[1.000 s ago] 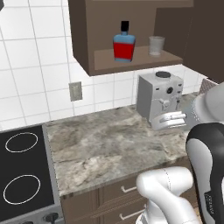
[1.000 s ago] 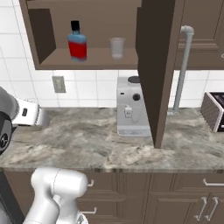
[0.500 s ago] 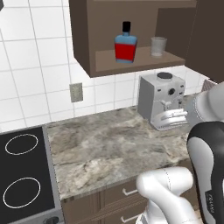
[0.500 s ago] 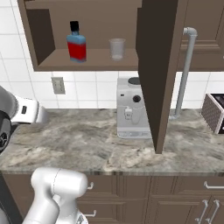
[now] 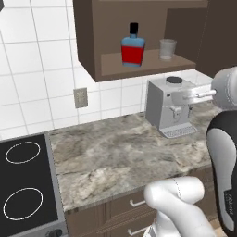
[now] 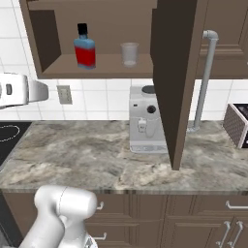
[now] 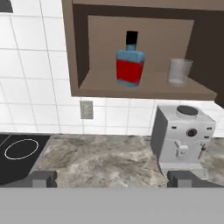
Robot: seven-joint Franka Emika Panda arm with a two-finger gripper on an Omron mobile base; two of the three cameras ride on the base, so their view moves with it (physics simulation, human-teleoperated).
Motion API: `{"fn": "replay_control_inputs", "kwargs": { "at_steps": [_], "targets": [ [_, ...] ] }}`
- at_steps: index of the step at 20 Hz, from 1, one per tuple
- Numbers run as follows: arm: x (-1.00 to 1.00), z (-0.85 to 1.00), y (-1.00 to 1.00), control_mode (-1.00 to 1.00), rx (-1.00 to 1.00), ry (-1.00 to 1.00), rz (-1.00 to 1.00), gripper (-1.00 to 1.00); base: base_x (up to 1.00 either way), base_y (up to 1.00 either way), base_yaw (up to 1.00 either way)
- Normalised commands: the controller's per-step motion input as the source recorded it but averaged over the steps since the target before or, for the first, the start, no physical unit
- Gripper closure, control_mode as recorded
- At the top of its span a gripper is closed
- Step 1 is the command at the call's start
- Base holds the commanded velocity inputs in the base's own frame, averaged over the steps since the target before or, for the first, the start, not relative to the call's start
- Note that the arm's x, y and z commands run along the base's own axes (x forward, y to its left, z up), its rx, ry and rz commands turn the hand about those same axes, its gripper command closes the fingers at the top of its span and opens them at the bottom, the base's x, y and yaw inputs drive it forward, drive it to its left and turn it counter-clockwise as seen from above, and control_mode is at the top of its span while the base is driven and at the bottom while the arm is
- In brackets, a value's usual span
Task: There is a bowl on the dining counter. Grab a lemon wedge from the fridge and place it in the bowl. Then get the liquor bottle and glass cup from the cabinet and place them next to the bowl.
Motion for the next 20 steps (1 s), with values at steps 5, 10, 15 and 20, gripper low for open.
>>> {"fn": "replay_control_inputs", "kwargs": {
  "at_steps": [5,10,15,20],
  "targets": [
    [0.34,0.95,-0.19,-1.0,-0.01,-0.08,-0.02,-1.0,0.0,0.0,0.0],
    [0.9,0.41,-0.1,-1.0,0.0,0.0,0.0,-1.0,0.0,0.0,0.0],
    [0.99,-0.25,0.04,-1.0,0.0,0.0,0.0,-1.0,0.0,0.0,0.0],
    [0.88,-0.04,0.05,-1.0,0.0,0.0,0.0,-1.0,0.0,0.0,0.0]
  ]
}}
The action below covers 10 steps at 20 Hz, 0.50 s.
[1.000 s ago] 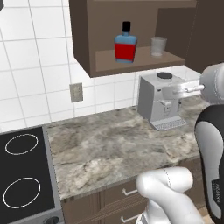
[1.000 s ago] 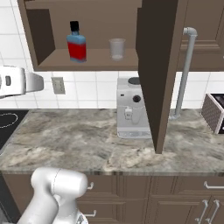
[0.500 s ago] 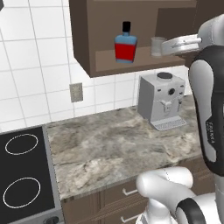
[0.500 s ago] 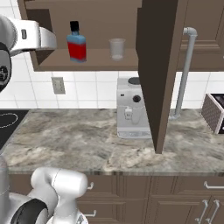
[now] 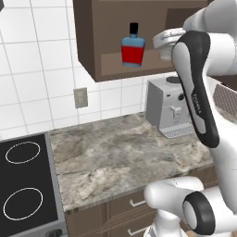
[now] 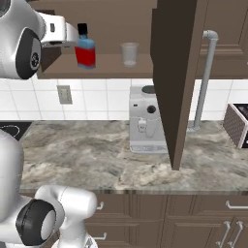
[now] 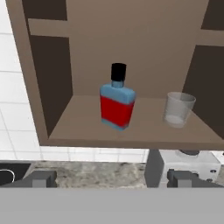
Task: There is a bowl on the dining counter. Grab a lemon wedge from the fridge and place it in the bowl. Then get the liquor bottle and glass cup from the cabinet and place them next to the bowl.
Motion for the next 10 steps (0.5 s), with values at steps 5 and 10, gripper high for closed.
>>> {"fn": "replay_control_inputs", "kwargs": {
  "at_steps": [5,10],
  "targets": [
    [0.8,-0.09,0.14,-1.0,0.0,-0.03,0.0,-1.0,0.0,0.0,0.0],
    [0.64,-0.07,0.11,-1.0,0.0,-0.01,0.0,-1.0,0.0,0.0,0.0]
  ]
}}
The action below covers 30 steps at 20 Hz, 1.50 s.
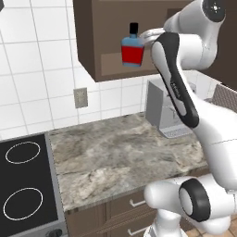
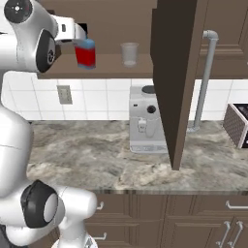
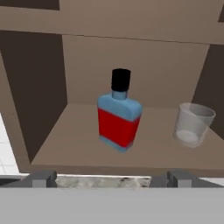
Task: There is a bowl on the dining counter. Grab a lemon wedge from the fridge and place it in the bowl. Then get the liquor bottle and glass cup from the cabinet and place them next to the bowl.
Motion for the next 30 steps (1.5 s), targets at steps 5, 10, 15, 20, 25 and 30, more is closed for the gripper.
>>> {"fn": "replay_control_inputs", "kwargs": {
  "at_steps": [5,10,15,20,25,30],
  "targets": [
    [0.52,0.0,0.02,-1.0,0.0,-0.07,0.0,-1.0,0.0,0.0,0.0],
    [0.48,-0.02,0.11,-1.0,0.0,-0.01,0.0,-1.0,0.0,0.0,0.0],
    [0.38,0.0,0.02,-1.0,0.0,0.0,-0.01,-1.0,0.0,0.0,0.0],
    [0.2,-0.04,0.0,-1.0,0.0,0.0,0.0,-1.0,0.0,0.0,0.0],
    [0.4,-0.16,0.02,-1.0,0.01,0.01,-0.01,-1.0,0.0,0.0,0.0],
    [0.5,-0.08,0.02,-1.0,0.0,0.0,-0.02,-1.0,0.0,0.0,0.0]
  ]
}}
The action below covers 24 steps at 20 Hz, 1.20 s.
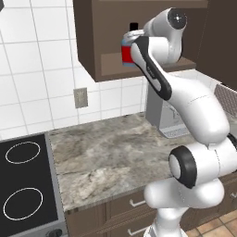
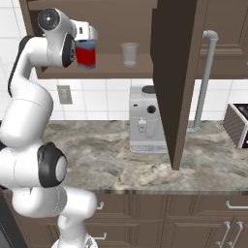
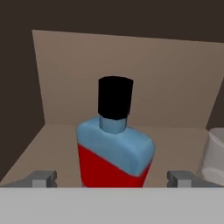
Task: There is a bowl on the dining counter. Grab a lemon wedge from the fridge and place it in the bowl. Then get the liquor bottle and glass cup from the cabinet and place them next to the bowl.
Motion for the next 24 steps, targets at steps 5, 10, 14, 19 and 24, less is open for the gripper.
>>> {"fn": "replay_control_inputs", "kwargs": {
  "at_steps": [5,10,14,19,24],
  "targets": [
    [0.21,0.0,0.0,-1.0,0.0,0.0,0.0,-1.0,0.0,0.0,0.0],
    [0.17,0.0,0.01,-1.0,0.0,-0.02,0.0,-1.0,0.0,0.0,0.0],
    [0.34,0.01,0.02,-1.0,0.0,-0.03,0.0,-1.0,0.0,0.0,0.0],
    [0.39,0.0,0.0,-1.0,0.0,-0.04,0.0,-1.0,0.0,0.0,0.0],
    [0.25,0.03,0.0,-1.0,0.0,-0.05,0.0,-1.0,0.0,0.0,0.0]
  ]
}}
